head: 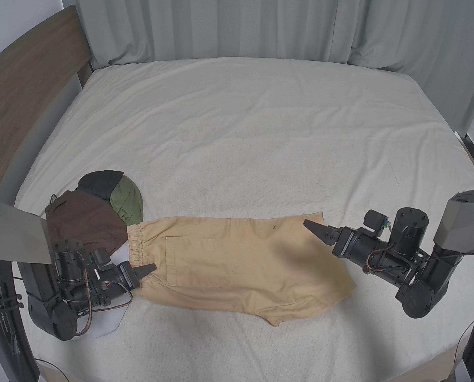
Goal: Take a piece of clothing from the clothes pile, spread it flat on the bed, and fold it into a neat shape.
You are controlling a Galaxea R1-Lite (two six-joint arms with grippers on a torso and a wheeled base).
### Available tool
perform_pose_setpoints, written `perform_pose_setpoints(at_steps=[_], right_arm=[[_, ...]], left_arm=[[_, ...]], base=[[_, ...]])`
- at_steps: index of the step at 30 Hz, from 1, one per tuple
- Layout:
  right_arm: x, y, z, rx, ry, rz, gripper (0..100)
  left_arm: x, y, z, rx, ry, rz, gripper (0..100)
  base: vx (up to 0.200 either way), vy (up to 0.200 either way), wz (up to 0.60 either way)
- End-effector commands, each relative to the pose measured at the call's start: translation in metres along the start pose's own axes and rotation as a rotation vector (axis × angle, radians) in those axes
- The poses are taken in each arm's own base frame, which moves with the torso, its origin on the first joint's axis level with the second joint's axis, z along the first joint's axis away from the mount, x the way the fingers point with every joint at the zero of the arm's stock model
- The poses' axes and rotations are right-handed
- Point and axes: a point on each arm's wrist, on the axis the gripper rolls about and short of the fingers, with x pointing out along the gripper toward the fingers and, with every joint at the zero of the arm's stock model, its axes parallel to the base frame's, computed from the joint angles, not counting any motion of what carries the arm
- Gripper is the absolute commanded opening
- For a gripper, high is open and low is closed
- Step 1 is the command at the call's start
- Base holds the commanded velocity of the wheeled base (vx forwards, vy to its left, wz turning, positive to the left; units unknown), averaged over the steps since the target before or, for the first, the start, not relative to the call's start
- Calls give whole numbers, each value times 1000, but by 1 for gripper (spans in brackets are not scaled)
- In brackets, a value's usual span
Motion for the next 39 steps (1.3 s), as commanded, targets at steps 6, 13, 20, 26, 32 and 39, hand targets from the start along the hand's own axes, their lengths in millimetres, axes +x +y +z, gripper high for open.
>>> perform_pose_setpoints(at_steps=[6,13,20,26,32,39], right_arm=[[0,2,-1,-2,3,7,100],[0,2,0,-2,-2,8,100],[0,3,0,-3,-1,9,100],[0,2,0,-2,0,7,100],[1,2,-1,-2,1,6,100],[1,2,-1,-2,0,7,100]], left_arm=[[-15,5,4,11,-6,5,0],[-23,13,6,31,0,10,0],[-35,18,8,19,-2,15,0],[-38,17,7,32,4,13,0],[-34,10,9,59,-3,-14,0],[-26,-9,8,107,6,-77,0]], base=[[0,0,0],[0,0,0],[0,0,0],[0,0,0],[0,0,0],[0,0,0]])
